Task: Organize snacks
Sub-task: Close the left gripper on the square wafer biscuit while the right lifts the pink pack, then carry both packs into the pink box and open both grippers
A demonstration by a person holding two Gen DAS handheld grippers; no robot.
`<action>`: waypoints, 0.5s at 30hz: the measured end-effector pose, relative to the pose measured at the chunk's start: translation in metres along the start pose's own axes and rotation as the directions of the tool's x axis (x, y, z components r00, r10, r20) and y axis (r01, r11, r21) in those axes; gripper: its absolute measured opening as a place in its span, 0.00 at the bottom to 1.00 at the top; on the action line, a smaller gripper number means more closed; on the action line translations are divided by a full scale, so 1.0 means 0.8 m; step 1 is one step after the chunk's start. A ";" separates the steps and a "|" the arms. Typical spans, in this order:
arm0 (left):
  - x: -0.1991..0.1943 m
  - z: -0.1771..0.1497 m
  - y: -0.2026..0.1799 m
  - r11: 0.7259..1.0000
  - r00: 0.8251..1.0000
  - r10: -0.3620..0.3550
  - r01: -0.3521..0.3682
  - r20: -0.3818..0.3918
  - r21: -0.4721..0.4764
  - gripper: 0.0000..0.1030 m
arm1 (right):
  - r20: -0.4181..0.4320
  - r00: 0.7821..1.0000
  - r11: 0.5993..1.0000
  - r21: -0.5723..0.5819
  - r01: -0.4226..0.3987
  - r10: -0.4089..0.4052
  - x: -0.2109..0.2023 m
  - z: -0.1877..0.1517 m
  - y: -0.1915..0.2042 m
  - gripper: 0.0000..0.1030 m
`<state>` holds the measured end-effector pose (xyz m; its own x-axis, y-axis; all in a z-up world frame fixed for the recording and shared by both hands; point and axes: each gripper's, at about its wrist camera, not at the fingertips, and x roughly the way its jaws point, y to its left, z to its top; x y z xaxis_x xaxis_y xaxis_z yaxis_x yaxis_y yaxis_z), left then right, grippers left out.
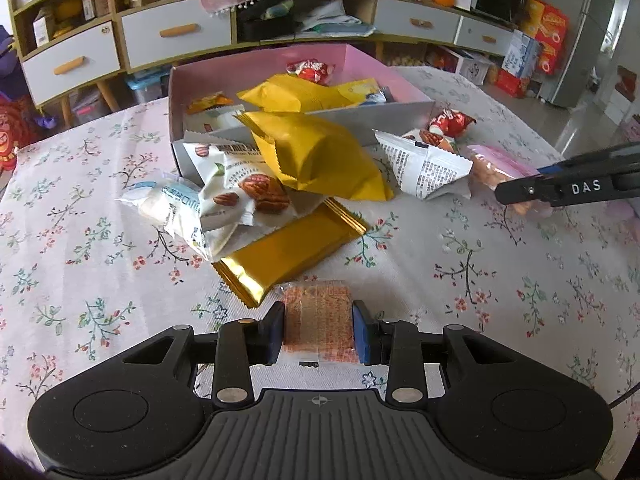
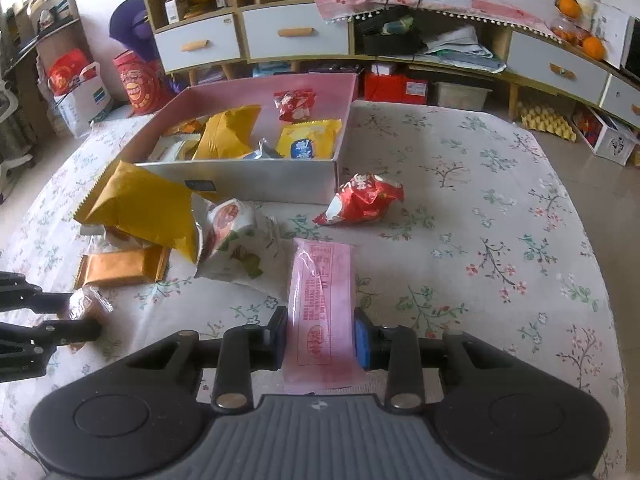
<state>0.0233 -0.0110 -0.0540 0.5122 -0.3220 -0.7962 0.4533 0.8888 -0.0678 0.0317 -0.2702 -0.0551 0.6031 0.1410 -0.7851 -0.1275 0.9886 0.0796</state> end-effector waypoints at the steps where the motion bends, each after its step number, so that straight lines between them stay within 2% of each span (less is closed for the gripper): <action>1: -0.001 0.001 0.000 1.000 1.000 0.000 0.000 0.004 -0.003 0.31 | 0.002 1.000 1.000 0.004 0.001 -0.001 -0.002 0.001 -0.001 0.16; 15: -0.032 0.023 0.004 0.999 0.995 -0.004 0.008 0.100 -0.041 0.31 | 0.053 0.999 1.000 0.007 -0.003 0.003 -0.028 0.013 0.008 0.16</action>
<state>0.0251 -0.0062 -0.0227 0.5809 -0.3562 -0.7319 0.4273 0.8988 -0.0983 0.0255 -0.2665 -0.0302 0.6434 0.1466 -0.7514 -0.1243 0.9885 0.0865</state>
